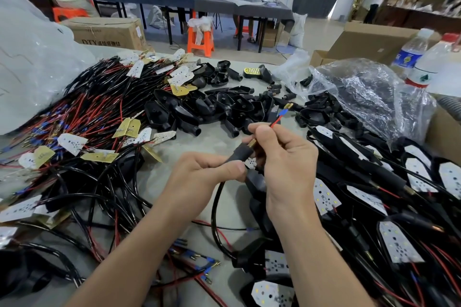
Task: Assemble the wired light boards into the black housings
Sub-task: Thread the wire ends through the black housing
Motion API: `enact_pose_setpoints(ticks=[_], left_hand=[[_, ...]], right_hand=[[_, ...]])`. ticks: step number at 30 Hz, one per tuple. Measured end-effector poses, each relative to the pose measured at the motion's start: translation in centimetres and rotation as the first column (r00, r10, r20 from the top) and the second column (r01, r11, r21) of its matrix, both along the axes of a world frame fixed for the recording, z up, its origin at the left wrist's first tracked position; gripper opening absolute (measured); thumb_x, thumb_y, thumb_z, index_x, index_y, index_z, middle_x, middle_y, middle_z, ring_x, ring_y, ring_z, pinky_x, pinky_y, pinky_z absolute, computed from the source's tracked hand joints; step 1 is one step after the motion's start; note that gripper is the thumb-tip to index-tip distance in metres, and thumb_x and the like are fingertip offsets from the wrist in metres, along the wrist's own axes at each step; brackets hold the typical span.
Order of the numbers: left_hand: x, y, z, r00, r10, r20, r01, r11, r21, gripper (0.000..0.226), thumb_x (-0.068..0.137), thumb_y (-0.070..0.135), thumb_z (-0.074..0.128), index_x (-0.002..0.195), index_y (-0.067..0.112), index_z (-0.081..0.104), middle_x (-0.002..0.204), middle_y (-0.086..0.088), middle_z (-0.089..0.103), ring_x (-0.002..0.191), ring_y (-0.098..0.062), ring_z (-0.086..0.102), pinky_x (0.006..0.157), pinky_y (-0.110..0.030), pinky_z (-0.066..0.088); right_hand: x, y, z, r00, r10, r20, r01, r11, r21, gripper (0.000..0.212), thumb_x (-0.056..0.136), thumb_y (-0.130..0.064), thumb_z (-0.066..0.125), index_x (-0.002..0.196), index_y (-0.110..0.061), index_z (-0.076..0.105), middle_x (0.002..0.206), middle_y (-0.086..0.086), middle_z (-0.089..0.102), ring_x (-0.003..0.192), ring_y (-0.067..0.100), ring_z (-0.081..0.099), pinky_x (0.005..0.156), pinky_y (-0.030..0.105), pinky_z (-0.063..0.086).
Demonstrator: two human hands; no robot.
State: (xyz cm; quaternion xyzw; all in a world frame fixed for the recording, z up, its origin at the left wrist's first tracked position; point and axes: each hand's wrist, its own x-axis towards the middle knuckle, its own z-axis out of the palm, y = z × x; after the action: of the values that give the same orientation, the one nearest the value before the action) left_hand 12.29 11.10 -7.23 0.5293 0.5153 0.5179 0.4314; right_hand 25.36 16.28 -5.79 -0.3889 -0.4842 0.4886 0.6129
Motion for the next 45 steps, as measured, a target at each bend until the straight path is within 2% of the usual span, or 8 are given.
enact_pose_setpoints(ticks=[6,17,20,24,30,34,40,45], left_hand=[[-0.3,-0.5,0.2,0.899,-0.294,0.325,0.357,0.922,-0.151,0.031,0.086,0.029,0.057,0.071,0.012,0.078,0.08,-0.016,0.074,0.083,-0.021,0.071,0.079,-0.021,0.053],[-0.9,0.4,-0.1,0.939,-0.174,0.297,0.256,0.93,-0.264,0.028,0.08,0.037,0.058,0.065,0.019,0.073,0.064,-0.009,0.065,0.073,-0.018,0.066,0.078,-0.027,0.051],[-1.4,0.1,-0.3,0.953,-0.081,0.291,0.165,0.947,-0.277,0.029,0.086,0.045,0.059,0.074,0.021,0.07,0.053,0.0,0.041,0.06,-0.017,0.054,0.066,-0.032,0.038],[-1.7,0.0,0.0,0.949,-0.072,0.307,0.155,0.955,-0.253,0.028,0.085,0.041,0.061,0.078,0.017,0.072,0.05,0.001,0.032,0.054,-0.017,0.047,0.058,-0.03,0.032],[-1.7,-0.2,-0.2,0.958,-0.141,0.25,0.195,0.959,-0.205,0.03,0.087,0.038,0.061,0.085,0.016,0.08,0.069,-0.006,0.061,0.058,-0.015,0.054,0.055,-0.019,0.044],[-1.3,0.0,-0.6,0.957,-0.153,0.247,0.202,0.961,-0.187,0.03,0.089,0.039,0.061,0.087,0.015,0.08,0.071,-0.007,0.064,0.06,-0.015,0.055,0.056,-0.02,0.045],[-2.0,0.4,-1.2,0.933,-0.124,0.338,0.206,0.954,-0.219,0.032,0.086,0.034,0.064,0.109,0.019,0.081,0.097,-0.012,0.075,0.084,-0.019,0.07,0.074,-0.024,0.057],[-2.9,0.7,-1.2,0.976,-0.057,0.212,0.116,0.954,-0.278,0.016,0.087,0.021,0.072,0.101,0.017,0.079,0.1,-0.01,0.078,0.068,-0.017,0.067,0.056,-0.021,0.051]], right_hand=[[2.6,1.6,1.2,0.949,-0.134,-0.284,0.121,0.991,-0.062,0.026,0.101,-0.007,0.058,0.08,-0.01,0.073,0.064,0.004,0.068,0.049,0.008,0.053,0.046,0.016,0.041],[4.8,2.3,1.6,0.841,-0.232,-0.488,0.171,0.971,-0.167,0.023,0.105,-0.014,0.053,0.091,-0.005,0.069,0.071,0.007,0.07,0.056,0.014,0.06,0.057,0.023,0.052],[3.5,2.0,1.3,0.921,-0.03,-0.389,-0.06,0.974,-0.218,0.028,0.105,-0.029,0.054,0.102,-0.005,0.069,0.078,0.013,0.073,0.058,0.018,0.063,0.052,0.025,0.053],[1.3,0.8,0.1,0.931,0.357,0.078,-0.342,0.926,-0.16,0.024,0.097,-0.01,0.057,0.082,-0.019,0.074,0.077,0.005,0.07,0.056,0.014,0.057,0.051,0.022,0.042],[3.2,1.7,0.5,0.946,0.316,-0.075,-0.324,0.934,-0.153,0.027,0.101,-0.005,0.052,0.087,-0.011,0.075,0.083,0.012,0.071,0.067,0.018,0.062,0.057,0.023,0.048],[2.4,0.7,0.0,0.845,0.513,0.149,-0.484,0.854,-0.191,0.019,0.09,-0.005,0.063,0.106,-0.007,0.073,0.094,0.016,0.073,0.072,0.021,0.06,0.069,0.028,0.052],[1.4,1.0,0.1,0.977,0.212,-0.017,-0.212,0.966,-0.15,0.015,0.098,0.001,0.058,0.094,-0.006,0.071,0.078,0.009,0.073,0.067,0.021,0.06,0.064,0.029,0.053],[2.4,1.7,0.5,0.973,0.073,-0.22,-0.107,0.983,-0.15,0.009,0.1,-0.004,0.059,0.097,-0.004,0.068,0.072,0.005,0.071,0.057,0.014,0.061,0.054,0.021,0.05]])
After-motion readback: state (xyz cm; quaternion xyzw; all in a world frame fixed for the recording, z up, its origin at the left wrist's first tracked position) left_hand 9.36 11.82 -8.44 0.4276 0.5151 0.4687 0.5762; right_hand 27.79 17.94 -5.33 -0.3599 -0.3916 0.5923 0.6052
